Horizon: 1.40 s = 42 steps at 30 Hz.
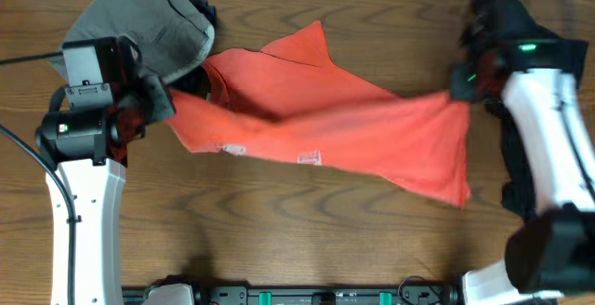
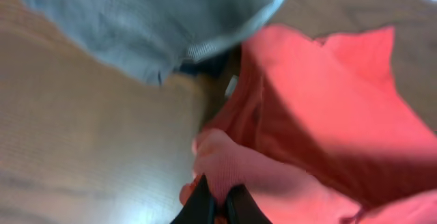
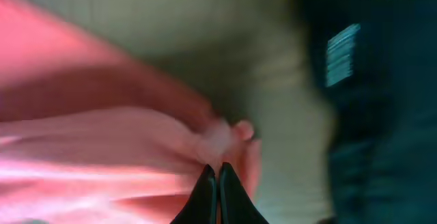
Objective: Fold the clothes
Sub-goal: 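Lift the T-shirt high with both grippers and stretch it apart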
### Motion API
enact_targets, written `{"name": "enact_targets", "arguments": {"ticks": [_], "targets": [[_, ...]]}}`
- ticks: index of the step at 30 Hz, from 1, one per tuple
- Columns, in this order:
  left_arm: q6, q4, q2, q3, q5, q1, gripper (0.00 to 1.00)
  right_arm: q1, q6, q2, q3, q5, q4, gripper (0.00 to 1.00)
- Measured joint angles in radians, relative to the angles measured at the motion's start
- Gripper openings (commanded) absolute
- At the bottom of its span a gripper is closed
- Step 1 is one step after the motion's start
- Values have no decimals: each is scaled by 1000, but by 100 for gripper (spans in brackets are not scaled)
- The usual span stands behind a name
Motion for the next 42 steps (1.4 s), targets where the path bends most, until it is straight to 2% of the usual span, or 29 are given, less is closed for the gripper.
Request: {"name": "enact_targets", "arguments": {"ticks": [7, 14, 21, 26, 30, 36, 42], "targets": [[0, 193, 0, 54, 9, 0, 6, -172, -1, -54, 234, -44, 7, 1], [0, 312, -8, 140, 82, 0, 6, -232, -29, -54, 368, -111, 6, 1], [0, 303, -47, 188, 138, 0, 6, -238, -82, -54, 463, -152, -68, 1], [0, 287, -134, 208, 146, -1, 6, -238, -130, -55, 522, -205, -182, 1], [22, 241, -221, 293, 152, -4, 6, -238, -156, -77, 584, -220, -252, 1], [69, 164, -320, 476, 153, -4, 6, -249, -171, -204, 699, -211, -283, 1], [98, 176, -323, 522, 153, -4, 6, -272, -174, -317, 752, -201, -263, 1]]}}
